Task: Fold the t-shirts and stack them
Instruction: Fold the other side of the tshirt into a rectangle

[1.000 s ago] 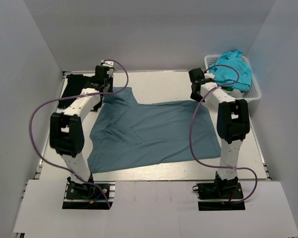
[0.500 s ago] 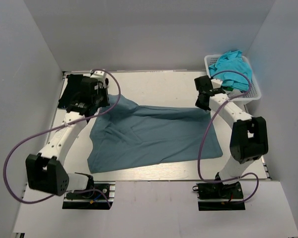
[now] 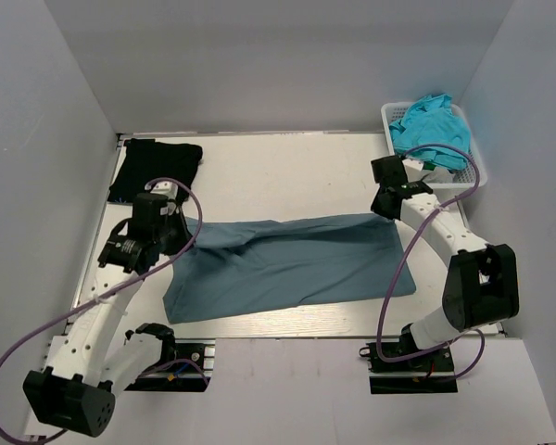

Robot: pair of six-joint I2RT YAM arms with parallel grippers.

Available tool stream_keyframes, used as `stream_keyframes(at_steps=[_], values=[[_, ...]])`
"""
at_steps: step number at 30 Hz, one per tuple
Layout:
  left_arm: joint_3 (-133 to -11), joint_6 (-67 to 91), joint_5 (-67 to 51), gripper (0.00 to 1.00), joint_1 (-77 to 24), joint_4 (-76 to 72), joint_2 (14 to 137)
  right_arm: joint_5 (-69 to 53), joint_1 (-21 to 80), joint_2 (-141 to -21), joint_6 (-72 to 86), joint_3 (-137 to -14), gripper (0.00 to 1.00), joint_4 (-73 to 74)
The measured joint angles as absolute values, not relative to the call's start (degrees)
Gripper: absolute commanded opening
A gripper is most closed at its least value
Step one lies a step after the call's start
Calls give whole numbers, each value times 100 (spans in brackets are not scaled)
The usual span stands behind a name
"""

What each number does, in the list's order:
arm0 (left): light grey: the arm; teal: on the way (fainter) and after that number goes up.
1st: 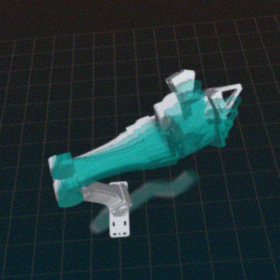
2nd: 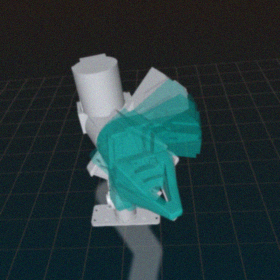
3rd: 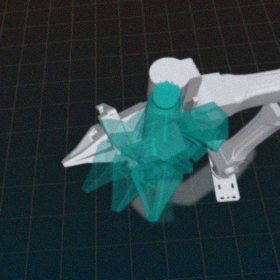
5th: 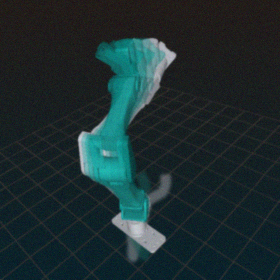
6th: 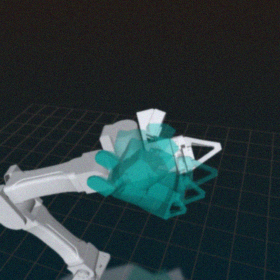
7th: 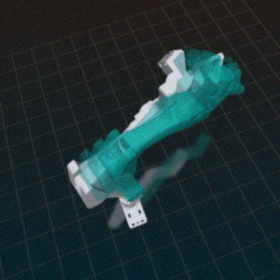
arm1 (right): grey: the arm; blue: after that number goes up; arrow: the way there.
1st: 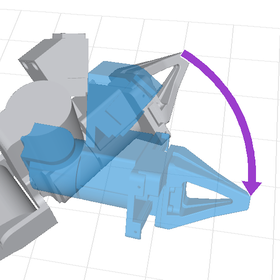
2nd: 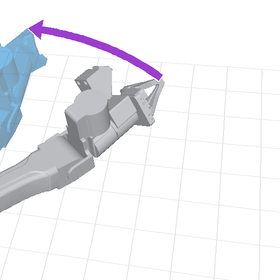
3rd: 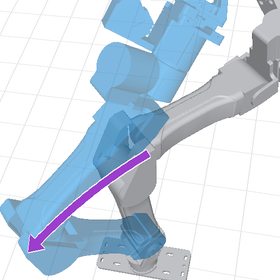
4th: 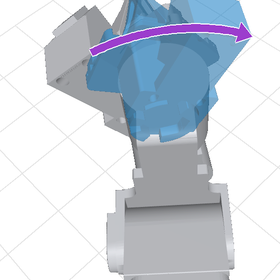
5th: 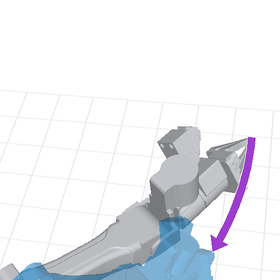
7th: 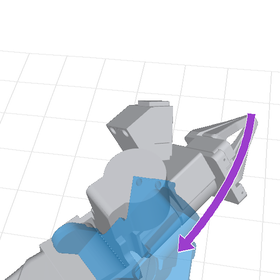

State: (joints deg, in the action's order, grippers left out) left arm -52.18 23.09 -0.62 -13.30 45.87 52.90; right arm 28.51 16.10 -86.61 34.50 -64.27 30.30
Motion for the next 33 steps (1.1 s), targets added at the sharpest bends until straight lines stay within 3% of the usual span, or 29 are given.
stream_keyframes(at_steps=[10,12,13,14,15,16,17,18,19,26,33], values=[[-4805,3177,-167,0,-1330,6108,5325,2541,1581,-8322,3465,-5717,0,2936],[-4805,3328,-126,0,-1330,6445,5310,2506,1568,-8167,3520,-5419,8,2952],[-4792,3400,-121,16,-1330,6600,5266,2491,1557,-8119,3559,-5288,23,2976],[-4755,3448,-121,29,-1330,6722,5203,2475,1544,-8079,3612,-5166,49,2982],[-4731,3503,-121,48,-1330,6895,5137,2464,1533,-8031,3662,-5022,61,3000],[-4729,3496,-123,73,-1326,7046,5094,2464,1516,-7985,3682,-4886,71,3039],[-4735,3551,-121,84,-1315,7203,5043,2467,1498,-7940,3717,-4770,85,3061],[-4753,3642,-126,96,-1304,7363,5002,2495,1476,-7881,3758,-4641,90,3116],[-4779,3592,-126,100,-1295,7430,5000,2532,1459,-7826,3782,-4543,90,3221],[-5671,3597,-250,100,-1286,7677,5505,2545,1352,-7365,3472,-4641,90,3754],[-6016,3603,-145,100,-1236,6318,6598,276,2021,-7365,2049,-5686,90,2773]])
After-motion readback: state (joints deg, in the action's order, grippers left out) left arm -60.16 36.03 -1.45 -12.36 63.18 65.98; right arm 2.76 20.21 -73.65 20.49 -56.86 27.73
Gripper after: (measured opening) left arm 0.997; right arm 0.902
